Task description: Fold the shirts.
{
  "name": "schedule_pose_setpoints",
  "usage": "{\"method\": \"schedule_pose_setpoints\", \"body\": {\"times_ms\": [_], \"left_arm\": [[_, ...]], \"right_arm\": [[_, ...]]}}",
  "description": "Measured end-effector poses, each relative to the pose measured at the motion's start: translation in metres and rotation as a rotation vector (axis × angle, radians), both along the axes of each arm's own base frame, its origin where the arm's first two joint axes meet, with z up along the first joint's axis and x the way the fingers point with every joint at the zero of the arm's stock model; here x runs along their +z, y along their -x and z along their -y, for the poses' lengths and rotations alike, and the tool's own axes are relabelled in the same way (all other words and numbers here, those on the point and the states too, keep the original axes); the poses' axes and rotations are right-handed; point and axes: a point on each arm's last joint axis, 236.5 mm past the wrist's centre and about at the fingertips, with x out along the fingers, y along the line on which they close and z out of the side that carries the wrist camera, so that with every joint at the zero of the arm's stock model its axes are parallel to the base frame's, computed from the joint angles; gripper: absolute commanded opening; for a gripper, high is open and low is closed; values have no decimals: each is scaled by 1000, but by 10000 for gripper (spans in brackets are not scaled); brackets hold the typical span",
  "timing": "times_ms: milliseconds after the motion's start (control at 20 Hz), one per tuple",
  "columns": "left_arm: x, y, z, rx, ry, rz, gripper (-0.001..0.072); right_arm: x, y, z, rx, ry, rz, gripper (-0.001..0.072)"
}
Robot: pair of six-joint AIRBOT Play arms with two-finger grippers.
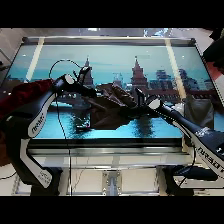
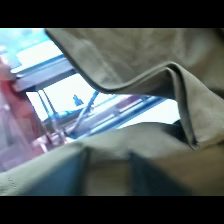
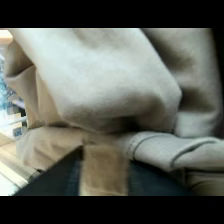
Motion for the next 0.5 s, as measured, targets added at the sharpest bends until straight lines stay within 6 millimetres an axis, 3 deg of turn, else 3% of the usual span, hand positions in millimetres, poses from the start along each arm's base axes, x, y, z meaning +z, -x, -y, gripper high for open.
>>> {"method": "schedule_pose_setpoints", "body": {"times_ms": [150,200,250,300,500], "left_arm": [[-1,6,5,-38,-4,-6,46],[-2,8,5,-46,-5,-9,372],[-2,8,6,-51,-6,-8,719],[-1,8,5,-54,-7,-7,706],[21,-6,-20,-16,-16,41,705]], "right_arm": [[-1,-6,2,-21,6,15,201],[-1,-8,3,-25,8,19,243],[-1,-9,3,-29,9,23,394],[-2,-9,4,-28,11,23,478],[-2,4,0,14,4,-14,477]]}}
